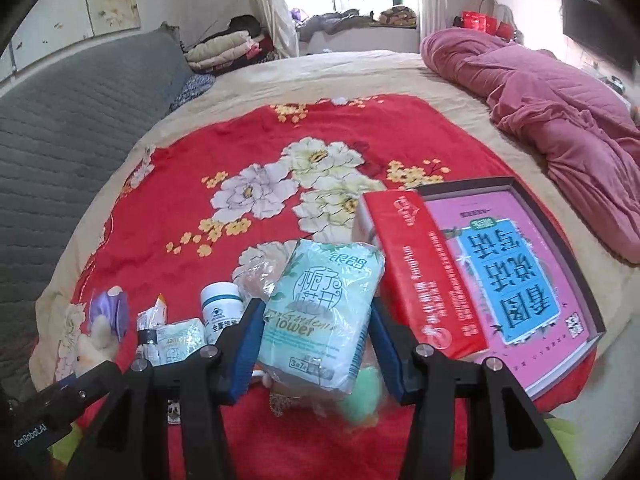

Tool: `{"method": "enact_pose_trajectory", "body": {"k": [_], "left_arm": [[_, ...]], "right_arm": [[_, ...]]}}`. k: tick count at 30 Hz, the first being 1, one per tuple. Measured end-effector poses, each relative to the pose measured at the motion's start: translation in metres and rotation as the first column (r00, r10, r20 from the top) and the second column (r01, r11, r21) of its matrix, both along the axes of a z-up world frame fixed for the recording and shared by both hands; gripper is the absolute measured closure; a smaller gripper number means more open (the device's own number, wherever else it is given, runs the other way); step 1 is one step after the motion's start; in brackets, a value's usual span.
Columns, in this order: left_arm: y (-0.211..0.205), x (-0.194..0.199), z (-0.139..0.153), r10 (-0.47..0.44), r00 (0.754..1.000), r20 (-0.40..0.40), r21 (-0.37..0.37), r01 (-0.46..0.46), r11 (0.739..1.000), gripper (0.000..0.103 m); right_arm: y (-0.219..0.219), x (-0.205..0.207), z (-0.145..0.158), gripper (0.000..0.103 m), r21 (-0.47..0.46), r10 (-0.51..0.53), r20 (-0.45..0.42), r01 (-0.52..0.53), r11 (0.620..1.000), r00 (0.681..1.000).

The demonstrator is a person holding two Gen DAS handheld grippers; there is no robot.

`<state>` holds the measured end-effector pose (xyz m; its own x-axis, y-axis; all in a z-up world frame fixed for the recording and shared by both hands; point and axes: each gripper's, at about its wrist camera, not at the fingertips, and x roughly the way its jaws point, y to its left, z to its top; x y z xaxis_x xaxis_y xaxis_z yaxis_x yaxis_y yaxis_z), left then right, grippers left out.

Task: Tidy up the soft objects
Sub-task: 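Grasp the white plush bunny with the left tool while the right tool grasps the blue towel pack, then carry the bunny with the left tool while the right tool carries the towel pack to the pink tray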

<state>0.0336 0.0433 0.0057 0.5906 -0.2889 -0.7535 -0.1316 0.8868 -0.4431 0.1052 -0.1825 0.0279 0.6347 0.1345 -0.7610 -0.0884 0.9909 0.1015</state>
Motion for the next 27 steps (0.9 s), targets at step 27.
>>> {"method": "enact_pose_trajectory", "body": {"k": [27], "left_arm": [[-0.203,0.037,0.061,-0.357,0.931,0.071,0.148,0.344,0.927,0.044]], "right_arm": [[-0.192,-0.028,0.038,0.051,0.089,-0.280,0.114,0.271,0.958,0.953]]}}
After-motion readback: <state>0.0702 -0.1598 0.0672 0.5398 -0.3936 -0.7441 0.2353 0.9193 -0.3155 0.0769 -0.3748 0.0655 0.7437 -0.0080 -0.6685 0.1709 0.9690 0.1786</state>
